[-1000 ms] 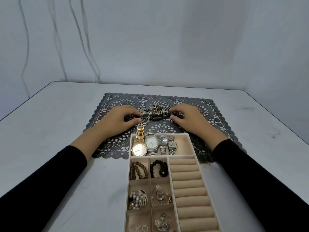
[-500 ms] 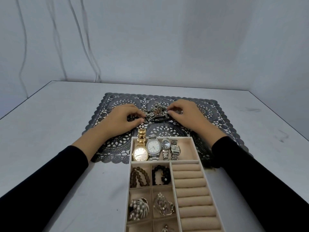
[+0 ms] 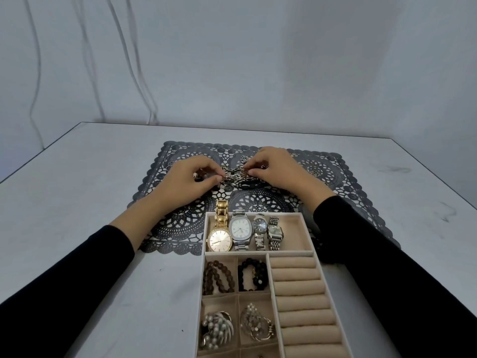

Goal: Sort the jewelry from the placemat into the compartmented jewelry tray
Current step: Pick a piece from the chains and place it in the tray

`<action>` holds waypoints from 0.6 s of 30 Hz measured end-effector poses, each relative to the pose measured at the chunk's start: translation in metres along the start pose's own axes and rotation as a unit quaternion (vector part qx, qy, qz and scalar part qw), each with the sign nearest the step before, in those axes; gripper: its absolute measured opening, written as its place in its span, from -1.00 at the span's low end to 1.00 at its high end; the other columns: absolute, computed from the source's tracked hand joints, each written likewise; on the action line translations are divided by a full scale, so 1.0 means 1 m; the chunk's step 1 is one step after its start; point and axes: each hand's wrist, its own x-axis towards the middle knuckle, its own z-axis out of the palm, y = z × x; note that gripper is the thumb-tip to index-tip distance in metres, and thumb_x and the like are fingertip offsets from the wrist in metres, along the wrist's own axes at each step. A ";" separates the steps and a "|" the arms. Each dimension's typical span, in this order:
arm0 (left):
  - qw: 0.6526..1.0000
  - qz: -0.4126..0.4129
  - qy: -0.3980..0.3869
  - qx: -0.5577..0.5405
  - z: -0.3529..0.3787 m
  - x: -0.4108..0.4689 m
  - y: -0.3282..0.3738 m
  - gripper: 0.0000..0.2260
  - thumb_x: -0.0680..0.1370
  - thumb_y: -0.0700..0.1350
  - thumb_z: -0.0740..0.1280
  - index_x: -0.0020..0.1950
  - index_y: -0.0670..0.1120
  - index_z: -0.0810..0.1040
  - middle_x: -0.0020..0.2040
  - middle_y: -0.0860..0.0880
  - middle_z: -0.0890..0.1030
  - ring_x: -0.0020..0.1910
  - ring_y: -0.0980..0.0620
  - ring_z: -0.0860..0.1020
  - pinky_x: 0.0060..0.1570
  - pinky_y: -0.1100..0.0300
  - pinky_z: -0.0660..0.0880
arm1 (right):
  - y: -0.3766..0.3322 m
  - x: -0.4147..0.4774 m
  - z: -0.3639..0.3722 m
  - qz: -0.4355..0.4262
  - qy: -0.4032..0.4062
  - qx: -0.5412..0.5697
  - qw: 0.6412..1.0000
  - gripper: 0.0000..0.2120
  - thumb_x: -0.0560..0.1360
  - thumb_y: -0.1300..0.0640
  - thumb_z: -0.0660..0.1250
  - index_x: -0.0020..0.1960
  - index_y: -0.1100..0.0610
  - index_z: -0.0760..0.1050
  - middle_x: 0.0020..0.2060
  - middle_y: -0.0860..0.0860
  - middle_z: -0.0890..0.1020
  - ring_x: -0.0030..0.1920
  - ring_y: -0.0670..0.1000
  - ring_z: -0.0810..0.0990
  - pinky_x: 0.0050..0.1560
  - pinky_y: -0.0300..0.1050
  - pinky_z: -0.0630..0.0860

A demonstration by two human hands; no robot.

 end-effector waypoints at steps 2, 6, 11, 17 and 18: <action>1.000 -0.006 0.011 -0.011 -0.001 0.000 0.000 -0.90 0.51 -0.14 0.44 -0.04 0.06 0.64 -0.06 0.13 0.66 -0.03 0.19 0.59 0.04 0.32 0.48 | -0.001 0.001 -0.002 0.005 -0.006 0.009 1.000 -0.87 0.49 0.12 0.40 0.02 0.01 0.67 -0.02 -0.05 0.58 0.02 -0.08 0.49 0.06 -0.22 0.37; 0.998 -0.031 0.027 -0.039 -0.002 0.001 0.001 -0.93 0.53 -0.13 0.42 -0.01 0.01 0.65 -0.06 0.12 0.68 -0.05 0.17 0.63 0.05 0.28 0.50 | -0.003 0.001 -0.001 0.009 -0.011 0.015 1.000 -0.91 0.49 0.16 0.40 -0.02 0.06 0.65 -0.05 -0.05 0.58 -0.03 -0.10 0.49 -0.01 -0.25 0.34; 0.997 -0.029 0.036 -0.054 -0.002 0.001 0.002 -0.93 0.54 -0.15 0.41 0.00 -0.01 0.65 -0.07 0.07 0.69 -0.06 0.11 0.64 0.07 0.20 0.55 | -0.005 0.000 0.001 0.016 -0.010 0.021 1.000 -0.94 0.50 0.22 0.37 -0.04 0.14 0.59 -0.07 -0.03 0.58 -0.02 -0.04 0.53 0.02 -0.20 0.44; 0.994 -0.039 0.054 -0.087 -0.002 0.001 0.001 -0.92 0.54 -0.16 0.42 0.02 -0.06 0.65 -0.05 0.00 0.69 -0.03 0.02 0.65 0.11 0.08 0.58 | -0.003 0.000 0.004 0.019 -0.005 0.029 0.999 -0.93 0.55 0.26 0.28 -0.06 0.14 0.52 -0.14 -0.08 0.55 -0.10 -0.07 0.51 -0.16 -0.30 0.38; 0.993 -0.042 0.055 -0.091 -0.003 0.001 0.001 -0.91 0.54 -0.16 0.42 0.03 -0.07 0.65 -0.05 0.00 0.69 -0.02 0.02 0.65 0.12 0.08 0.58 | -0.003 0.000 0.004 0.019 -0.003 0.035 0.999 -0.92 0.56 0.26 0.26 -0.07 0.13 0.51 -0.15 -0.11 0.54 -0.12 -0.08 0.50 -0.19 -0.33 0.36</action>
